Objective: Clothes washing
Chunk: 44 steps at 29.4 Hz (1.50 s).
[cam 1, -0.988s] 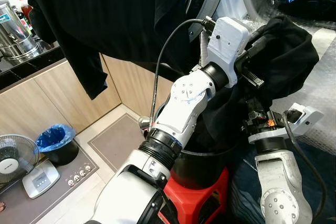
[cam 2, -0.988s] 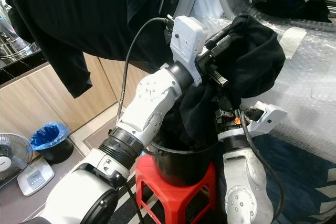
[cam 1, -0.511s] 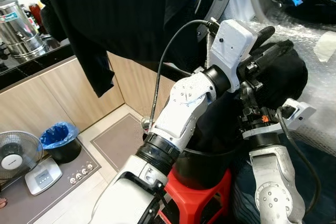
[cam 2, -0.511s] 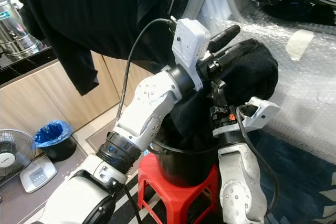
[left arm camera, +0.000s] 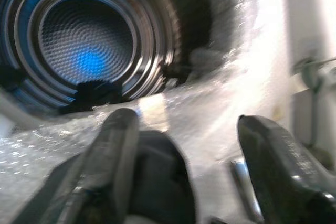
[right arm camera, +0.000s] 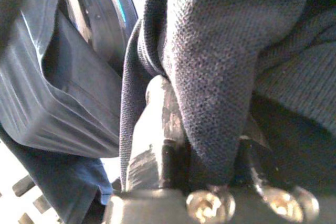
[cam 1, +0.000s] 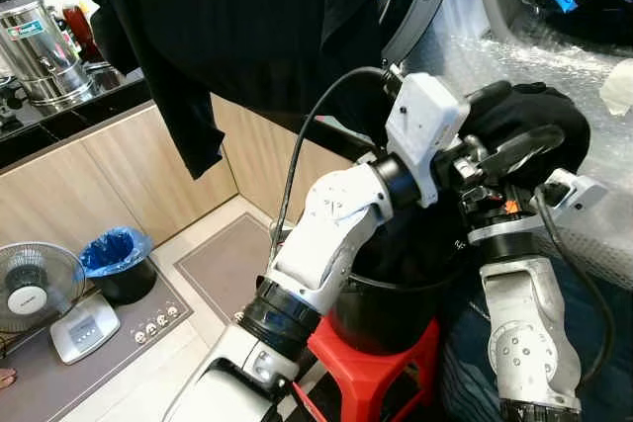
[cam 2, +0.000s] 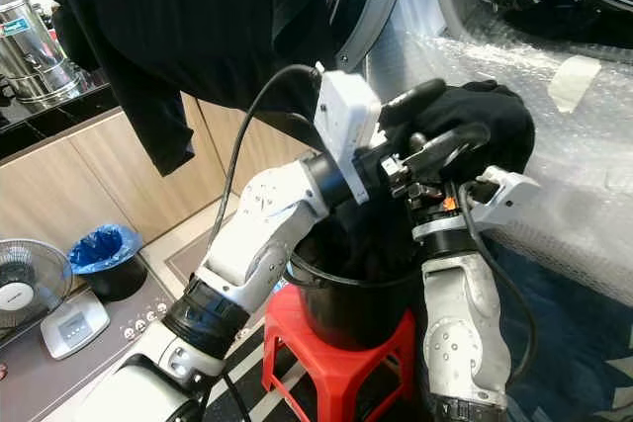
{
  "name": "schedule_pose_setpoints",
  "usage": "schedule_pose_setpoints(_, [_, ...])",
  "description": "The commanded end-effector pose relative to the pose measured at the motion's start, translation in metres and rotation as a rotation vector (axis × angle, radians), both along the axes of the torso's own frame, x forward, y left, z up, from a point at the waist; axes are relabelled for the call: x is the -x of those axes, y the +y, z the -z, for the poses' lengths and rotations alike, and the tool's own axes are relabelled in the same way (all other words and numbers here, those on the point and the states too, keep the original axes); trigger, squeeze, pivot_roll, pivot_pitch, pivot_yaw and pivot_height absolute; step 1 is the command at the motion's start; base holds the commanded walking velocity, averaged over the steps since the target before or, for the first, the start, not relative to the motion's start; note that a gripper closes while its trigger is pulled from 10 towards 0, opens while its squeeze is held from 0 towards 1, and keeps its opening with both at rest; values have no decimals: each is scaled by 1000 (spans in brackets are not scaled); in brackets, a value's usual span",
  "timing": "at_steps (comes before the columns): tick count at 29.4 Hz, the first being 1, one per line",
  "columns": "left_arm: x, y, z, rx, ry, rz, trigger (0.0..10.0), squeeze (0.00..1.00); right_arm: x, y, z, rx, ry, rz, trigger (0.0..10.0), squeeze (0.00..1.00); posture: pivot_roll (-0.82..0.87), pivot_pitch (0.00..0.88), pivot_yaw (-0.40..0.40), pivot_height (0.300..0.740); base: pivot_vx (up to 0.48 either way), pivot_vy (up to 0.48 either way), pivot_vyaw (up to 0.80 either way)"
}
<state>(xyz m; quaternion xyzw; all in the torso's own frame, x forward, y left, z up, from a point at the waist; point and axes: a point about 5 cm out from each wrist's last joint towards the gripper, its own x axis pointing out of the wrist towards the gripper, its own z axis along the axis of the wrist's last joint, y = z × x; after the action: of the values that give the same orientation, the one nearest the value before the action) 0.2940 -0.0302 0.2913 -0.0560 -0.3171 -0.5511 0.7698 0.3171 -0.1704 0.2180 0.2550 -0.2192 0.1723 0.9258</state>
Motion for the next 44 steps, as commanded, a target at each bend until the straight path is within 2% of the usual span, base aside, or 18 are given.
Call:
schedule_pose_setpoints(1, [10,5,-3,42,-51,32,10000,1000,-3,0,-13,23,-64,-21,0,0,-156,54,113,740,0,0,0])
schedule_pose_setpoints(4, [12,14,0,58,-89,-4,10000,1000,-5,-2,-17,48,-79,-36,0,0,-154,53,110,740,0,0,0])
schedule_pose_setpoints(5, [14,20,2,59,-112,-18,10000,863,-6,-3,-19,69,-87,-48,0,0,-154,53,110,740,0,0,0])
schedule_pose_setpoints(6, [14,20,2,59,-112,-18,10000,863,-6,-3,-19,69,-87,-48,0,0,-154,53,110,740,0,0,0])
schedule_pose_setpoints(7, [17,23,5,49,-129,-30,10000,0,-7,-5,-21,86,-95,-56,1647,0,-149,52,106,740,0,0,0])
schedule_pose_setpoints(8, [17,24,6,47,-134,-33,10000,0,-8,-6,-21,90,-97,-58,1647,0,-149,52,106,740,0,0,0])
schedule_pose_setpoints(9, [19,26,10,32,-149,-35,10000,0,-8,-8,-23,103,-104,-63,3216,0,-146,53,103,740,0,0,0])
schedule_pose_setpoints(10, [20,27,12,22,-159,-36,10000,0,-9,-9,-24,112,-108,-67,3216,0,-146,53,103,740,0,0,0])
schedule_pose_setpoints(11, [24,30,19,-4,-180,-40,10000,0,-9,-11,-27,139,-127,-85,5804,0,-143,53,99,740,0,0,0])
schedule_pose_setpoints(12, [24,30,19,-4,-180,-40,10000,0,-9,-11,-27,139,-127,-85,5804,0,-143,53,99,740,0,0,0])
schedule_pose_setpoints(14, [28,34,26,-34,-199,-39,10000,0,-10,-15,-32,181,-150,-101,9176,0,-141,53,96,740,0,0,0])
schedule_pose_setpoints(15, [28,35,28,-42,-203,-38,10000,0,-10,-15,-34,192,-155,-103,9176,0,-141,53,96,740,0,0,0])
schedule_pose_setpoints(16, [30,37,33,-67,-224,-46,10000,0,-11,-18,-38,225,-174,-109,10000,0,-140,55,93,740,0,0,0])
schedule_pose_setpoints(19, [36,44,47,-136,-277,-65,10000,0,-12,-22,-51,312,-228,-126,10000,0,-137,57,89,740,0,0,0])
schedule_pose_setpoints(25, [37,50,61,-214,-296,-73,10000,0,-15,-27,-63,374,-275,-111,10000,0,-137,58,87,740,0,0,0])
schedule_pose_setpoints(30, [45,59,85,-325,-280,-46,10000,0,-23,-38,-91,450,-343,-102,10000,0,-131,63,81,740,0,0,0])
schedule_pose_setpoints(43, [55,75,103,-394,-217,-100,10000,0,-39,-58,-148,558,-447,-62,10000,0,-73,101,34,740,0,0,0])
schedule_pose_setpoints(44, [60,78,105,-397,-193,-120,10000,0,-41,-65,-161,595,-458,-47,10000,0,-62,108,24,740,0,0,0])
